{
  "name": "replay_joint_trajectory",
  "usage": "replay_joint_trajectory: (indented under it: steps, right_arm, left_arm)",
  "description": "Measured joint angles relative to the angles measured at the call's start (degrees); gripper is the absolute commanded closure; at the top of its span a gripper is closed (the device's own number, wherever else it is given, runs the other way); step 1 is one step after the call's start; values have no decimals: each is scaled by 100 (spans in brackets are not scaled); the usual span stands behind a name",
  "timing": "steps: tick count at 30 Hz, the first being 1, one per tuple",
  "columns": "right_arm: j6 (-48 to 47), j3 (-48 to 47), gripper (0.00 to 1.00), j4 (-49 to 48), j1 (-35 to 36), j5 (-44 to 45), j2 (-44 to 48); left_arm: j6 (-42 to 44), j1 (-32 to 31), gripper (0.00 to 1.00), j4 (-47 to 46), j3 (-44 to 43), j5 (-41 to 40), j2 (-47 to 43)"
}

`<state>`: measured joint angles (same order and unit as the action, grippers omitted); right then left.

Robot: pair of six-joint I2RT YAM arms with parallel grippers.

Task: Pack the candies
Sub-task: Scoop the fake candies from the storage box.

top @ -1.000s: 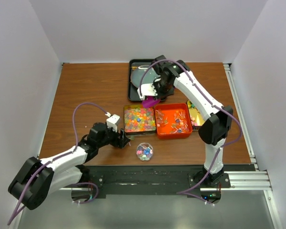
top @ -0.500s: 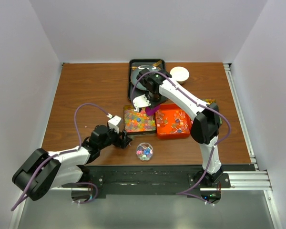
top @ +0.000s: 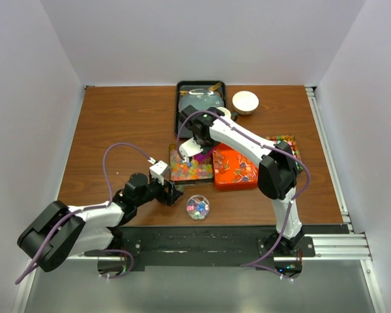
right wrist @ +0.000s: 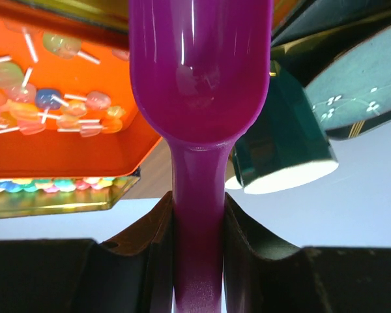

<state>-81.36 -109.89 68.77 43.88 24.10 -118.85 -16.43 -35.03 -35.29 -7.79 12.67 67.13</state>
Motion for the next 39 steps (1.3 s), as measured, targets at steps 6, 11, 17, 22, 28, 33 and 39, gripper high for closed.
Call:
replay_joint_trajectory:
  steps: [6,11,17,22,28,33,39]
  right_arm:
    - [-142,260,100,-208,122,35,-2]
    - [-160,385,100,-236,173,-50,-4]
    - [-116,380,100,-212,240,-225,-79]
    - [-26,260,100,-212,273,-444,-461]
    - [72,216,100,-223,269,-706,-726]
    - [345,-116,100,-15,258,-968,-876]
    - [1121,-1185,100,575,249,-1235,-1429]
  left_arm:
    - [39,-2,25,-74,9,0,68]
    - [61,-4,25,-111,11,2,129]
    - [83,-4,25,-151,11,0,177]
    - [98,-4,25,-179,20,0,197]
    - [114,-4,25,-238,20,-79,247]
    - [122,-2,25,-278,20,-201,284]
    - [168,4,25,-271,20,-389,282]
